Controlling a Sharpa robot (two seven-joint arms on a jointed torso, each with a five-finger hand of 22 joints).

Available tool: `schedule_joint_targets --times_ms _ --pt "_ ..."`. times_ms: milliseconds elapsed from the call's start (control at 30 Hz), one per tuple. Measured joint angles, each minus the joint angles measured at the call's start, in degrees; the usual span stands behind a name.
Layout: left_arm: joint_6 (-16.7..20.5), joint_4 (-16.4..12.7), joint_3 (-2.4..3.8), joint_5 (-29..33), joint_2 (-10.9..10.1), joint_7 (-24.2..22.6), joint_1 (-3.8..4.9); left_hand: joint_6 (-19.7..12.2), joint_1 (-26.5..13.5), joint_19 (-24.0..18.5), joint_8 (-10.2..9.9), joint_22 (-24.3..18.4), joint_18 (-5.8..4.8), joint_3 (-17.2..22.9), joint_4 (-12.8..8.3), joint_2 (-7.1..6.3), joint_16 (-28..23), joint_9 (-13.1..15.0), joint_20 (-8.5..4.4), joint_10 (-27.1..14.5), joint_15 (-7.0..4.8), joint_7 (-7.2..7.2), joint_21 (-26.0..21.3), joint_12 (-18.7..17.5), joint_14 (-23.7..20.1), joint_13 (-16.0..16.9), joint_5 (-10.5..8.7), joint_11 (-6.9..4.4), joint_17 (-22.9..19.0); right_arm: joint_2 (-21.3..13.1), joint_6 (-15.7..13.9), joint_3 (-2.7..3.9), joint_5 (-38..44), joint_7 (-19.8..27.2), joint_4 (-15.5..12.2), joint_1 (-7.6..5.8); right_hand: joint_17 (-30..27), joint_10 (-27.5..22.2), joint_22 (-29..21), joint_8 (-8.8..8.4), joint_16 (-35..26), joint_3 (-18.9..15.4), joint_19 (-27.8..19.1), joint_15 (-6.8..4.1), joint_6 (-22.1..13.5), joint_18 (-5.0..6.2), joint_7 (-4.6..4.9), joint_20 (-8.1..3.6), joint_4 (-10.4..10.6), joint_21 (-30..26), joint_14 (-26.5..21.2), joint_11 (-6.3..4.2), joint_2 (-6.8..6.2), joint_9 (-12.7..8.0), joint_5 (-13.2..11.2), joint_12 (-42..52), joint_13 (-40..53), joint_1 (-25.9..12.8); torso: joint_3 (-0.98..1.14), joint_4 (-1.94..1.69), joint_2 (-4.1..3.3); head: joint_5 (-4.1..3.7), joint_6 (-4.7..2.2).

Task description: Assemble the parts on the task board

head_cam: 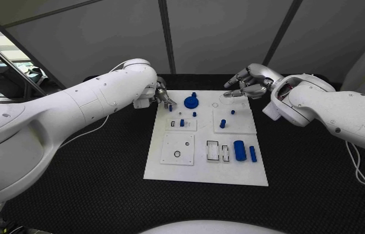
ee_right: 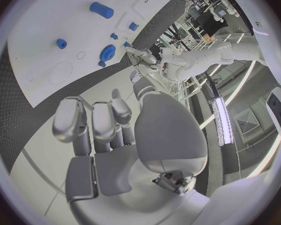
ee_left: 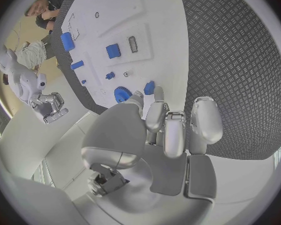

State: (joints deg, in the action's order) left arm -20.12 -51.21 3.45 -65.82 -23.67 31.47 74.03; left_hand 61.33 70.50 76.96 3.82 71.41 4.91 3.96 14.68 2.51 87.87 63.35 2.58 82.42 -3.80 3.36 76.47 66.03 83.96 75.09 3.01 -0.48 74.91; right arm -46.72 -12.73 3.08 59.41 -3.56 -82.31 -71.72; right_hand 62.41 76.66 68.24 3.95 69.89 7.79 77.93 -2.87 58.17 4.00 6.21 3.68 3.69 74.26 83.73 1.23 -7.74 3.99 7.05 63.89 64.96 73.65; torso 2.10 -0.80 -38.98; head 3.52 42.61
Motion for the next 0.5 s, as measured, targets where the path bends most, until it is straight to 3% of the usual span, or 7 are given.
schedule_joint_targets --times_ms 367,500 --pt "-0.34 -0.05 -0.01 0.44 0.03 -0.7 0.0 0.0 3.92 0.0 0.0 0.42 0.0 1.81 -3.76 2.7 0.06 -0.79 0.0 -0.12 0.0 0.0 0.0 -0.02 0.0 -0.06 0.0 0.12 0.0 0.08 0.07 0.0 0.01 0.02 0.09 0.0 0.11 0.0 0.0 0.0 0.0 0.0 0.0 0.0 0.0 0.0 0.0 0.0 0.0 0.0 0.0 0.0 0.0 0.0 0.0 0.0 0.0 0.0 -0.01 0.05 0.0 0.07 0.27" --pt "-0.37 -0.01 -0.01 0.55 0.02 -0.95 0.0 -0.22 5.53 0.0 -0.01 0.59 -0.01 3.0 -6.01 3.69 0.23 -1.15 0.0 -0.43 0.01 -0.2 0.0 -0.03 -0.01 -0.05 0.26 0.03 0.0 0.04 0.08 0.0 0.01 0.02 0.09 0.0 0.11 0.0 0.0 0.0 0.0 0.0 0.0 0.0 0.0 0.0 0.0 0.0 0.0 0.0 0.0 0.0 0.0 0.0 0.0 0.0 0.0 0.0 -0.01 0.05 0.01 0.03 0.28"
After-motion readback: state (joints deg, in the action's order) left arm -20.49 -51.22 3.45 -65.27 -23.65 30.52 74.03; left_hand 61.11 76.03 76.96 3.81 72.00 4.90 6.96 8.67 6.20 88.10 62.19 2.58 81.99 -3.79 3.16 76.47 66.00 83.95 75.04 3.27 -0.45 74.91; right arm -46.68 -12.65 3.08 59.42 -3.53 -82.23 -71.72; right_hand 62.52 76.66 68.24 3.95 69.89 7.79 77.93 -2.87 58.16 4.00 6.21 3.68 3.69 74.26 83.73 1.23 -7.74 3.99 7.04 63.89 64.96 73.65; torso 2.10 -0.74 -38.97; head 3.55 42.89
